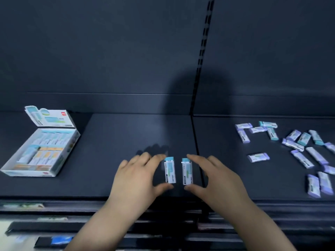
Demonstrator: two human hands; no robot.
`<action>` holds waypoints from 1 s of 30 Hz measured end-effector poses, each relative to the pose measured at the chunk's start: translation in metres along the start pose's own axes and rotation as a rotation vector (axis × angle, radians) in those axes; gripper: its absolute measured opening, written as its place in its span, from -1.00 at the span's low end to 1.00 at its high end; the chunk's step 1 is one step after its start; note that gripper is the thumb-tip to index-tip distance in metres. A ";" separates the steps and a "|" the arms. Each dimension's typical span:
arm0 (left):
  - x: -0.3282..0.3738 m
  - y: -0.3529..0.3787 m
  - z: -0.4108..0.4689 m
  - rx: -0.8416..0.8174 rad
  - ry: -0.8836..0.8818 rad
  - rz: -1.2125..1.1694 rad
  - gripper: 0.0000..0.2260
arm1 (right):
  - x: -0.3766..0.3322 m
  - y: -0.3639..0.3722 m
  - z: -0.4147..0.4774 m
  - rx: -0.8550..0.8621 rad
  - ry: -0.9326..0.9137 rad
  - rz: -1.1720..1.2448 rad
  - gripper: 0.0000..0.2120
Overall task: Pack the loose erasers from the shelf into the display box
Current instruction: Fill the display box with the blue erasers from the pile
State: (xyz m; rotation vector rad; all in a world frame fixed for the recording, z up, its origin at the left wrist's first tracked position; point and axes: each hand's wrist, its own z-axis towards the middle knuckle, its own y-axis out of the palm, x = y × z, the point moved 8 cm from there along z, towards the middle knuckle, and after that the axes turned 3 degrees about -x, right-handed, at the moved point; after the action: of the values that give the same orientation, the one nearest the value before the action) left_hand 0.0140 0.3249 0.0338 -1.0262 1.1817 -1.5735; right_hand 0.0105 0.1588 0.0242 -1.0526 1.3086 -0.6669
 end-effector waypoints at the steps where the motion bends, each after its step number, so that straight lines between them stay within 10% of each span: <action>1: -0.003 0.000 0.000 0.002 0.004 0.006 -0.35 | -0.003 0.001 0.002 -0.002 -0.001 0.004 -0.32; 17: -0.099 -0.025 -0.005 0.010 -0.168 0.085 -0.33 | -0.078 0.027 0.069 -0.108 -0.148 0.057 -0.32; 30: -0.332 -0.034 -0.039 -0.164 -0.157 0.127 -0.37 | -0.255 0.116 0.126 -0.038 -0.088 0.079 -0.30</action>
State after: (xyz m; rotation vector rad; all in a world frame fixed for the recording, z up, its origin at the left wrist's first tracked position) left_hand 0.0582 0.6579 0.0255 -1.1356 1.2565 -1.2905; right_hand 0.0665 0.4611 0.0237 -1.0436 1.2841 -0.5326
